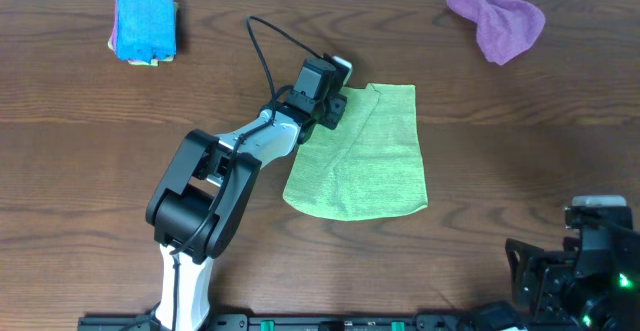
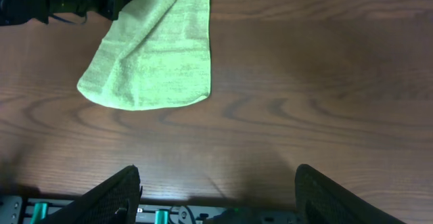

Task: Fold the cloth

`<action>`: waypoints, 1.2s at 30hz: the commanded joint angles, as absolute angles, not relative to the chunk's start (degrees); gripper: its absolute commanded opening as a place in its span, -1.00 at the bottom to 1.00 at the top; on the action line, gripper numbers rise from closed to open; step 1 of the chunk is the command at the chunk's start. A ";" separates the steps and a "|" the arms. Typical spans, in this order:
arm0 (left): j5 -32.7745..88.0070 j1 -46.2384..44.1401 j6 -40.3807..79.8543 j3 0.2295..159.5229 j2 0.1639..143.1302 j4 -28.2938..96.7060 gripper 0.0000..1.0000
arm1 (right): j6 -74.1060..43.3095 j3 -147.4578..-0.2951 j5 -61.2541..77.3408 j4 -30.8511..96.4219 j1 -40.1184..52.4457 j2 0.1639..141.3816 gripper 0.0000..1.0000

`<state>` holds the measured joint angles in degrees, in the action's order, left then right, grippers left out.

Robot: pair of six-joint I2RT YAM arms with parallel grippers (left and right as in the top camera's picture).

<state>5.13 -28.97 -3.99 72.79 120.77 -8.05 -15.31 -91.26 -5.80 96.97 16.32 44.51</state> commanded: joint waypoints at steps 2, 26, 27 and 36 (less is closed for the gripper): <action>2.33 -28.88 -9.93 73.76 121.62 -9.45 -0.89 | -16.29 -91.00 -5.56 97.14 16.53 44.56 0.47; 0.89 -26.89 -10.74 73.76 123.55 -7.60 -0.89 | -16.32 -91.00 -5.58 97.10 16.53 44.56 0.47; 0.91 -26.61 -10.74 73.76 123.70 -7.51 -0.89 | -16.32 -91.00 -5.61 97.10 16.53 44.56 0.48; -5.10 -25.67 -10.83 73.76 124.40 -6.55 -0.89 | -16.32 -91.00 -5.61 97.10 16.53 44.56 0.47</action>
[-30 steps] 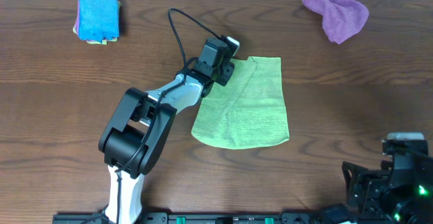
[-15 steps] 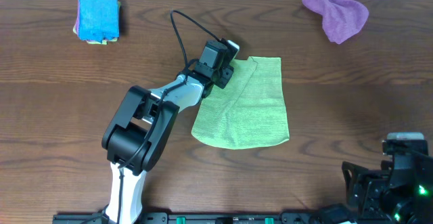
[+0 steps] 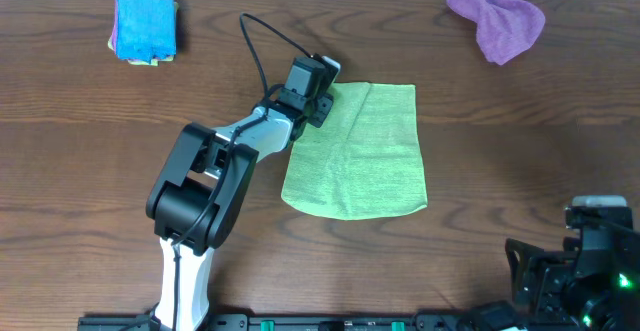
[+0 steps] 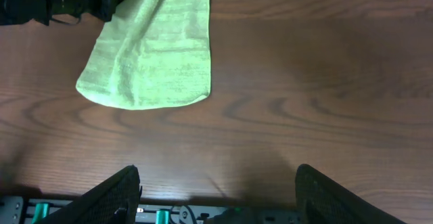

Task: Fold the cloth

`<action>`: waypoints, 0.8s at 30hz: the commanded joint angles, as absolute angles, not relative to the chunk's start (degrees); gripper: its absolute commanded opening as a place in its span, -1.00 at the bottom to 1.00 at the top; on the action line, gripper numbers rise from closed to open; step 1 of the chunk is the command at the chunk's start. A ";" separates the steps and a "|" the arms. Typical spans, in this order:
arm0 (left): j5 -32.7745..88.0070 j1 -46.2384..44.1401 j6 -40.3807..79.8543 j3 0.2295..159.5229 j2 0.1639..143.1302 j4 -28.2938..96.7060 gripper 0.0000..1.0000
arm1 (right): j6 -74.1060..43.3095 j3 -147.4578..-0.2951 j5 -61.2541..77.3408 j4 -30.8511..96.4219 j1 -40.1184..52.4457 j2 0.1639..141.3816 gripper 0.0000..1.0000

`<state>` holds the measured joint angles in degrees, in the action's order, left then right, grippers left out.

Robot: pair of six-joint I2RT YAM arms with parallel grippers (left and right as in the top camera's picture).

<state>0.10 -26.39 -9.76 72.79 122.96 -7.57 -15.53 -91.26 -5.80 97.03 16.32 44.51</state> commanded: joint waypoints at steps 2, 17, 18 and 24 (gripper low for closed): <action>-6.07 -24.99 -11.86 73.76 124.40 -5.08 -0.89 | -16.32 -91.00 -5.63 97.08 16.53 44.56 0.48; -6.20 -19.49 -12.21 73.78 123.68 1.43 -0.89 | -16.25 -91.00 -6.31 95.20 16.53 44.56 0.55; -6.22 -19.49 -12.21 73.78 123.37 1.13 -0.89 | -16.27 -91.00 -6.68 95.09 16.53 44.56 0.56; -6.22 -19.51 -11.97 74.17 117.19 -0.34 -0.89 | -16.23 -91.00 -8.43 93.71 16.53 44.56 0.63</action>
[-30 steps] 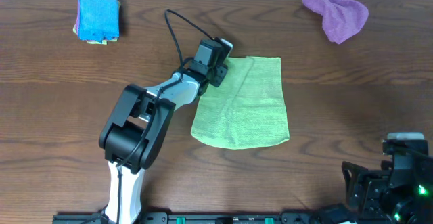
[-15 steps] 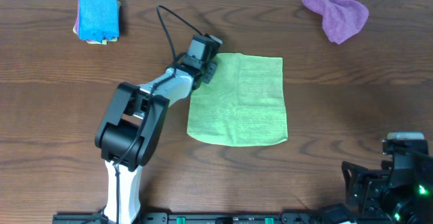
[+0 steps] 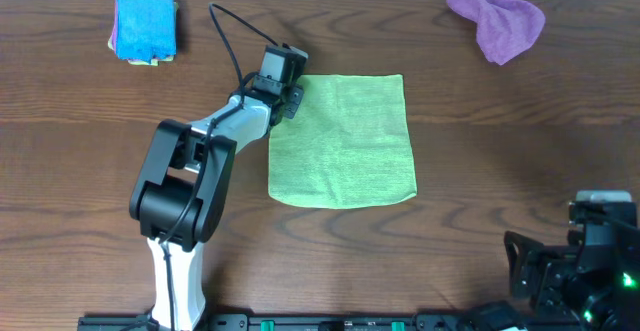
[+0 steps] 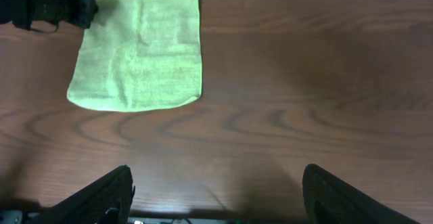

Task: Fold the cloth
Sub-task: 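Release the cloth and bring both grippers to its left and right edges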

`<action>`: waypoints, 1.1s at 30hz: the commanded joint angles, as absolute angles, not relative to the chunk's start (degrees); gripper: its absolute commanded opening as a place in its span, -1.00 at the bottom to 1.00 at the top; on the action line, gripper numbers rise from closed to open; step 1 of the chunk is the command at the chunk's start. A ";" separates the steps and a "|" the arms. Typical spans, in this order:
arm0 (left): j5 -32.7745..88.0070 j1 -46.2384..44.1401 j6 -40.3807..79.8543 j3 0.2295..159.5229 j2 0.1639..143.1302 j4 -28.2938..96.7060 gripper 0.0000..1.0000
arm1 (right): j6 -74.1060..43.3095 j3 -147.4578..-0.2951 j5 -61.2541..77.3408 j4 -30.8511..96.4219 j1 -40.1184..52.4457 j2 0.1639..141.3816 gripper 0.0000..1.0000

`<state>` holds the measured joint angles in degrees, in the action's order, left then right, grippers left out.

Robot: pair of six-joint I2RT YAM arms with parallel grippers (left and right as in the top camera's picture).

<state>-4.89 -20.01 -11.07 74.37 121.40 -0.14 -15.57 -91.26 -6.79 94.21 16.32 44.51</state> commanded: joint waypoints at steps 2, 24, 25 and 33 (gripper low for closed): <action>-6.48 -19.46 -11.99 74.35 113.27 -0.75 -0.89 | -16.08 -91.00 -9.30 93.12 16.53 44.56 0.66; 19.57 -5.91 -3.57 72.66 88.25 51.24 -0.88 | -8.69 -64.69 -9.10 71.55 13.82 44.58 0.72; 22.55 -4.47 -4.08 71.75 86.24 51.33 -0.88 | -8.69 -64.51 -7.62 70.74 12.08 44.58 0.72; 33.21 2.96 -5.30 57.49 64.29 49.60 -0.88 | -5.52 -48.93 26.85 56.53 -8.71 46.37 0.60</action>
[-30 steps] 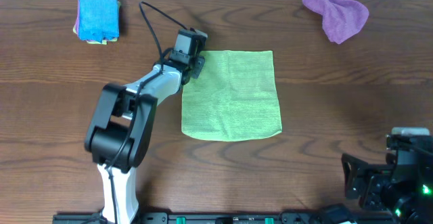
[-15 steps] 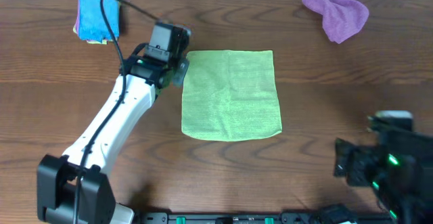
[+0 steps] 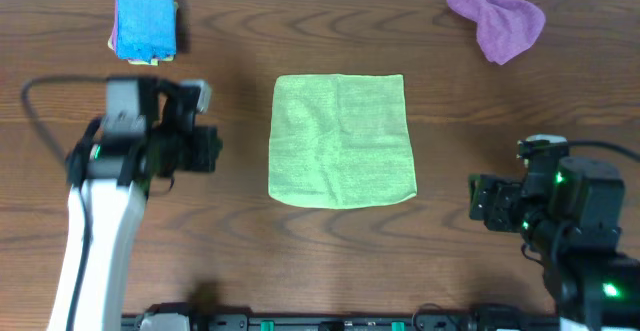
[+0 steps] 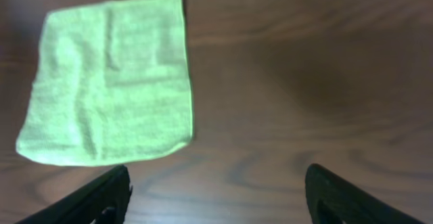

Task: Fold the cloth
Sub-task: 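Release the cloth and bring both grippers to its left and right edges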

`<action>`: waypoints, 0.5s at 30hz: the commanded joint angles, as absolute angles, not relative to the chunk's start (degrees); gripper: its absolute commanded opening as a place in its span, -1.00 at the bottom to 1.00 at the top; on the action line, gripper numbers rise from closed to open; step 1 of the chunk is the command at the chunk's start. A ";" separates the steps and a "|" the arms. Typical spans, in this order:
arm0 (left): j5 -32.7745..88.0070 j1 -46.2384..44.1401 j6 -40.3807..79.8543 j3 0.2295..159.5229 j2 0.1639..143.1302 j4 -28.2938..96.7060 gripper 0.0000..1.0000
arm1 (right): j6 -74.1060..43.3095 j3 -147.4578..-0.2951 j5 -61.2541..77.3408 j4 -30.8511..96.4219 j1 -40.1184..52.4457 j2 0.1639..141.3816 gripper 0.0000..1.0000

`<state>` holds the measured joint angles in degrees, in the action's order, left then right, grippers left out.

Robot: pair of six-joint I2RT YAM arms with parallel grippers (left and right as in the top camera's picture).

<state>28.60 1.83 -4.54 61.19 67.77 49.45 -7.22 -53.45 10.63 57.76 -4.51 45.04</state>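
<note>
A light green cloth [image 3: 341, 141] lies spread flat as a rough square in the middle of the brown table [image 3: 470, 111], with faint creases. The right wrist view shows it at the upper left [image 4: 111, 82]. My left gripper [image 3: 205, 151] hovers to the left of the cloth, clear of its left edge, pointing toward it, and looks open and empty. My right gripper [image 3: 480, 203] is at the cloth's near right, off the fabric. Its fingers [image 4: 101, 200] stand wide apart over bare wood, so it is open.
A crumpled purple cloth [image 3: 497, 16] lies at the far right. At the far left sits a folded blue cloth [image 3: 145, 26] on top of a small stack. The table's front rail runs along the near edge.
My left gripper was at the cloth's far-left corner and is now off the cloth, well to its left. The cloth stays flat where it was. My right arm now sits nearer the cloth.
At first the cloth's left side was folded over itself, with my left gripper at that corner. Then the corner was further left and the fold narrower. After that the cloth lay fully spread, the gripper at its far-left corner. Now the gripper is away from it.
</note>
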 commanded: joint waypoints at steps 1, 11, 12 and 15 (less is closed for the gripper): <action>34.79 3.55 -4.34 54.24 61.60 48.10 -0.87 | -5.52 -45.69 32.73 53.71 -11.03 47.66 0.54; 46.63 3.95 9.69 34.50 66.17 24.03 -0.54 | -5.13 -38.50 42.50 44.88 -9.96 70.24 0.33; 47.79 3.88 9.69 34.50 67.64 23.62 -0.54 | -4.67 -38.50 42.50 44.64 -9.58 71.57 0.31; 48.27 3.62 9.72 34.50 73.14 23.33 -0.55 | -4.60 -38.50 42.48 43.48 -8.60 74.06 0.31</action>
<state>45.01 3.64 8.05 34.72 69.97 23.38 -5.93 -38.50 40.10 44.05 -9.58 73.08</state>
